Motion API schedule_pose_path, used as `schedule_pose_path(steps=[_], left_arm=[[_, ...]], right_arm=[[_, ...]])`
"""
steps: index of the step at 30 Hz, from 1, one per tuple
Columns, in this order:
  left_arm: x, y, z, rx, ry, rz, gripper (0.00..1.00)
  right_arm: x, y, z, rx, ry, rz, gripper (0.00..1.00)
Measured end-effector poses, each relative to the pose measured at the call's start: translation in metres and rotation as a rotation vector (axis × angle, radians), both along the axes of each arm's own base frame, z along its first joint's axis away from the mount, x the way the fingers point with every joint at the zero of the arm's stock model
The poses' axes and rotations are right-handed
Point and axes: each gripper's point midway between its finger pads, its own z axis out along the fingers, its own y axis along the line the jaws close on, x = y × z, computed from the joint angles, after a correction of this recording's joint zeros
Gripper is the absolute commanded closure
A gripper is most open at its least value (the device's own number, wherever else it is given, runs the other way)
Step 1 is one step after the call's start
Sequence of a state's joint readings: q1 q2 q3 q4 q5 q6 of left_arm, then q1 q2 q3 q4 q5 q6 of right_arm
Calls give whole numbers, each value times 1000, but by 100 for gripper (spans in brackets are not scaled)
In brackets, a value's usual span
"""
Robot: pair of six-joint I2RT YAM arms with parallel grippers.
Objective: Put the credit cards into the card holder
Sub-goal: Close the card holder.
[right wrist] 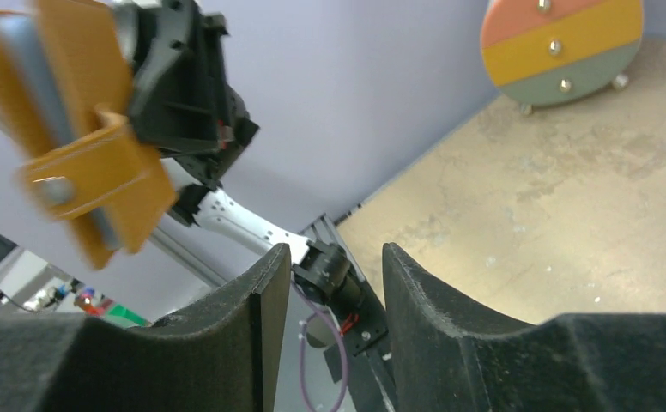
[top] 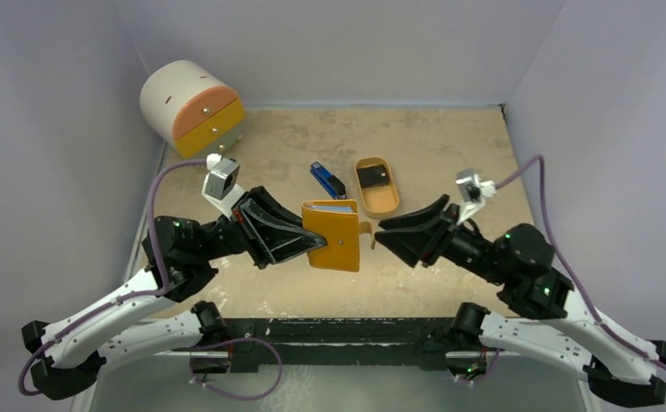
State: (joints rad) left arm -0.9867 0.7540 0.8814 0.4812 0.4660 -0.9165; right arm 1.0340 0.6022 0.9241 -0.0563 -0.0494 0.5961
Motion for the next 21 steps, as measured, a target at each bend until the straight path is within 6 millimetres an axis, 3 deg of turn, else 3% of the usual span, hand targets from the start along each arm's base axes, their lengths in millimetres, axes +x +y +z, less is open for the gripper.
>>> schedule_pose_path(steps=[5,8,15,21], left_arm=[[3,1,0,26,-9,30,100],[7,0,-2,45,-3,53,100],[32,-4,-14,129,65,175,100],[55,-2,-27,196,135,295,100]], right_arm=[[-19,-30,31,135,-61,4,40],[-28,-33,48,191,-109,39,37],[-23,-17,48,161,-99,60,39],[-7,-23,49,153,-71,-32,41]])
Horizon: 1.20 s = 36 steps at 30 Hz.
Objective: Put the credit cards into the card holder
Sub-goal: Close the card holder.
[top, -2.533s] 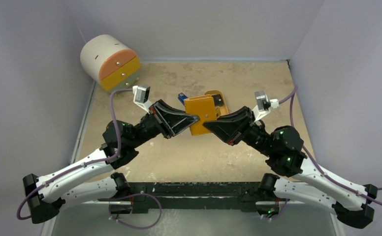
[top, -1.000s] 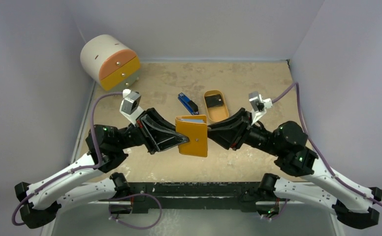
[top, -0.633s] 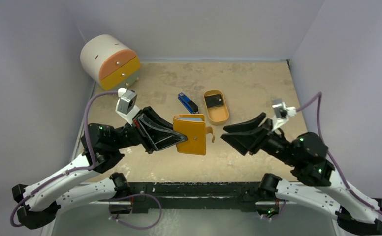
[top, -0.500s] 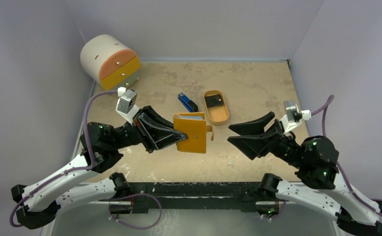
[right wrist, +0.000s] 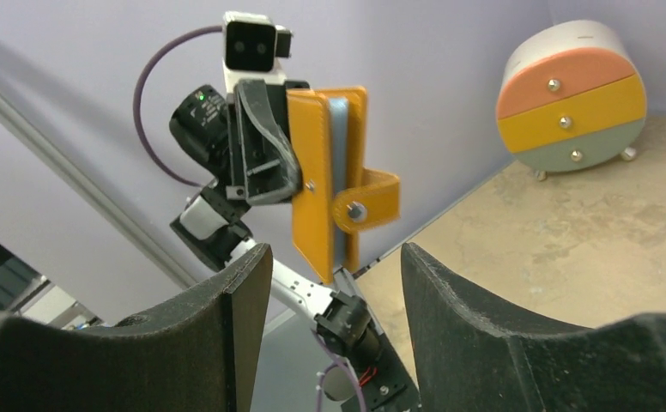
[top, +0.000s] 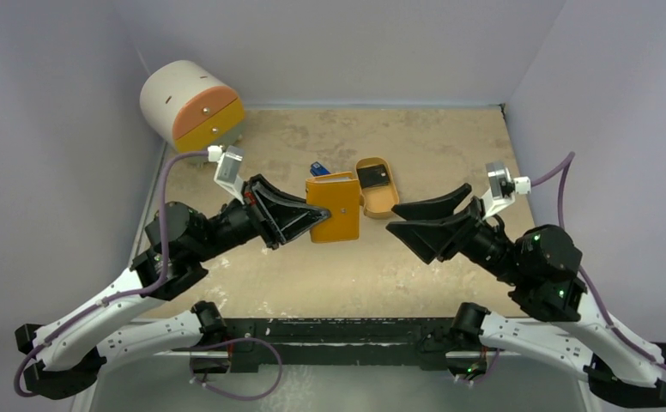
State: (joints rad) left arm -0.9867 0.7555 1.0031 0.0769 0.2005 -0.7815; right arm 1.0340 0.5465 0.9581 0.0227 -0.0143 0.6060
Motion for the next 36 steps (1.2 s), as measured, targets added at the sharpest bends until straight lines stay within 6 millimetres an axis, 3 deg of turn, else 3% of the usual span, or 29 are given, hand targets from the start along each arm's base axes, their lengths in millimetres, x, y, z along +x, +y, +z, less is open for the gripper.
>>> schedule_pose_path(steps=[5,18,28,36], left_arm=[[10,1,-12,46,37,52,100],[17,0,-26,91,68,84,100],[18,1,-26,90,67,88,100],[19,1,-26,91,69,95,100]], right_arm=[[10,7,12,-11,13,-26,41],[34,40,-10,-147,93,-49,46],[38,38,-27,-206,133,-76,55],[39,36,-34,-230,149,-84,67]])
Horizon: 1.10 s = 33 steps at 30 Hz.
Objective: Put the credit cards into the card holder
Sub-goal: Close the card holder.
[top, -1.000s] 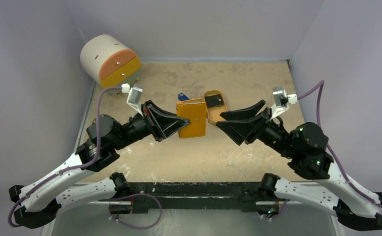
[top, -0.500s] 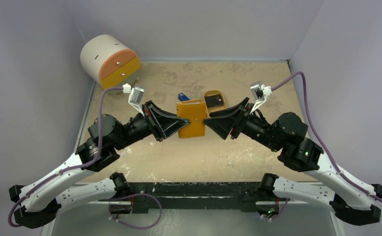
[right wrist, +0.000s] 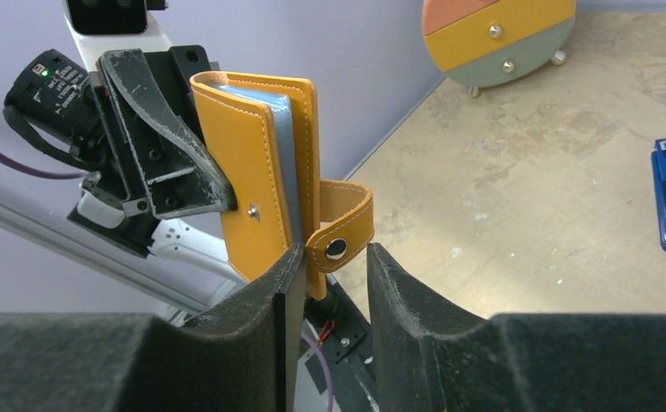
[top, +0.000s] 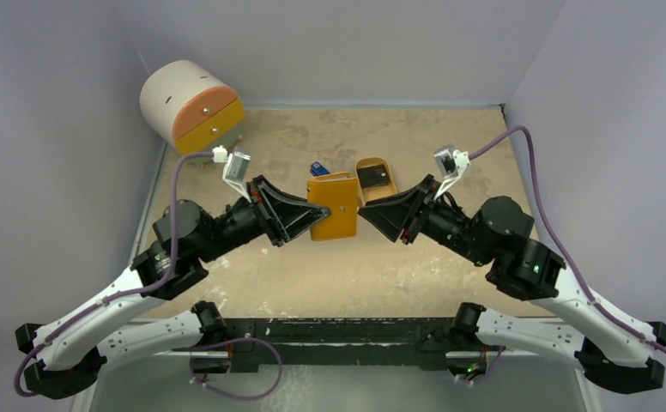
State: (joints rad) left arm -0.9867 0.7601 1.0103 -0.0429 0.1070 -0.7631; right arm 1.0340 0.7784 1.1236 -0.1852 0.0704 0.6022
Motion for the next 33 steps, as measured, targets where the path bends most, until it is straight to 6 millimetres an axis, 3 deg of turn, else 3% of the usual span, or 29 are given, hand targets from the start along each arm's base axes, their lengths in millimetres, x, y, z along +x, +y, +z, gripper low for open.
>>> schedule_pose_path(steps=[12,24,29,33], left_arm=[[0,0,0,0,0,0,100],[0,0,0,0,1,-1,100],[0,0,0,0,1,-1,100],[0,0,0,-1,1,-2,100]], right_arm=[[2,-8,3,11,-5,-33,84],[4,-9,2,6,-1,-44,95],[5,-9,-3,-10,7,-50,94],[6,-7,-8,-32,20,-51,85]])
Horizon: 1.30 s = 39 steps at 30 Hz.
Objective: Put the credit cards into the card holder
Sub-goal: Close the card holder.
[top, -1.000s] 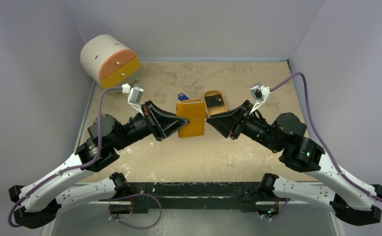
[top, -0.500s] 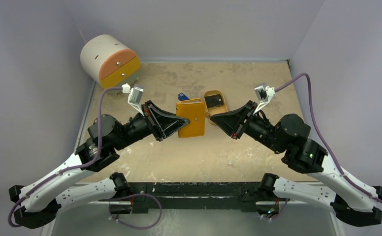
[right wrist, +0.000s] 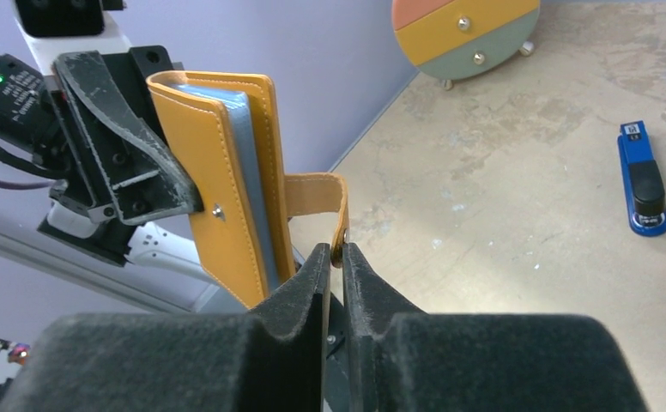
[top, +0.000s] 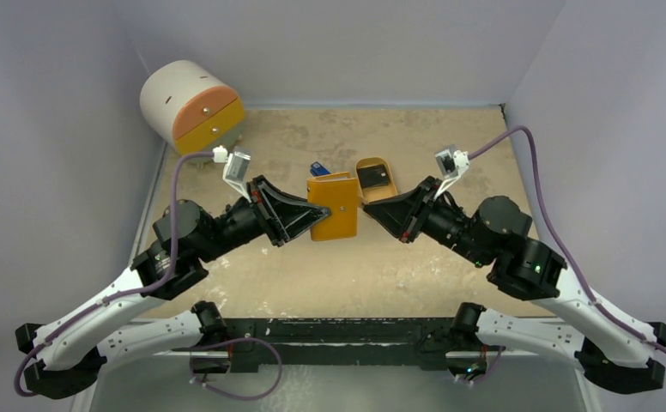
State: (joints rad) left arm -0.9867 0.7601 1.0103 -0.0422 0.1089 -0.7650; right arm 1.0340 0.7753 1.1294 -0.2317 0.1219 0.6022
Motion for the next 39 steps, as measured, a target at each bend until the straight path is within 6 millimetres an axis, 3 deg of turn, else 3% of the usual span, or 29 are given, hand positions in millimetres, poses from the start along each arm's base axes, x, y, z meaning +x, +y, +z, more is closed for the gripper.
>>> schedule_pose_path(steps=[6,16,24,31,39], left_arm=[[-2,-2,-1,3,-1,-16,100],[-2,-5,0,1,-4,-25,100],[-1,-5,0,0,-5,-20,100],[16,-1,-9,62,24,73,100],[37,-15,-26,148,64,143,100]], right_arm=[[4,3,-6,-24,15,-10,83],[4,0,-4,-22,12,-22,100],[-1,-7,4,1,-2,-18,100],[-14,-22,16,31,-50,8,100],[-7,-17,3,-70,-47,5,100]])
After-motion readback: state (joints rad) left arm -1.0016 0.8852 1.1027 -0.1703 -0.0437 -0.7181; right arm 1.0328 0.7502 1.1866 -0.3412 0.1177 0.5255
